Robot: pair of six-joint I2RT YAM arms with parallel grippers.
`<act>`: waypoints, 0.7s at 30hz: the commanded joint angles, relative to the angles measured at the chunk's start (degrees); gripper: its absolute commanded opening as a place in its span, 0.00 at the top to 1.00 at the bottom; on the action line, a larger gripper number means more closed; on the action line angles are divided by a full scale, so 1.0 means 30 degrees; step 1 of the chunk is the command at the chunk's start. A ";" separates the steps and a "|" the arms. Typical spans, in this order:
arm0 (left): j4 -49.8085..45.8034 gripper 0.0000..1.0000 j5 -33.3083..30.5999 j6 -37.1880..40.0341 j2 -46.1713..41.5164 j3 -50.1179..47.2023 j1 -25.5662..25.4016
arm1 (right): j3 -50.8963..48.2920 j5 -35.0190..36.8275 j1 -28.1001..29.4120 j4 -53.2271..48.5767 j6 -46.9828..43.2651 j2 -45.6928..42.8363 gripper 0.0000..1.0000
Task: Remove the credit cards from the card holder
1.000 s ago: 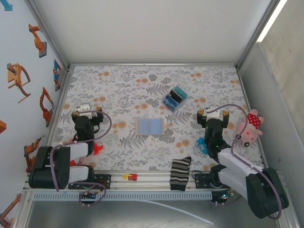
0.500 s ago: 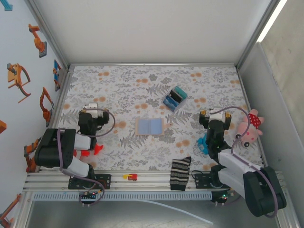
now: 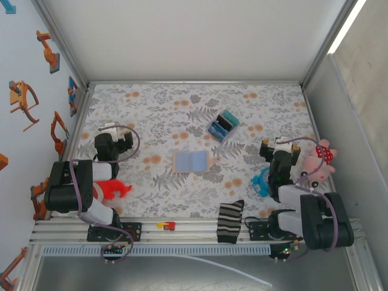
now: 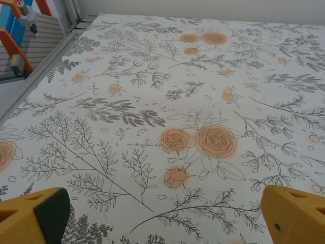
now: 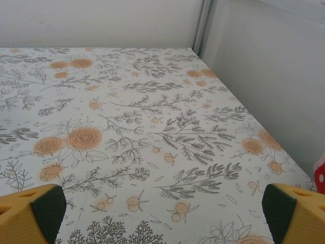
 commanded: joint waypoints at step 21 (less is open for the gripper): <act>-0.0234 0.03 0.0080 -0.0305 -0.0053 0.0052 -0.0124 | 0.2635 -0.8643 -0.1837 0.3071 -0.1021 0.5934 0.01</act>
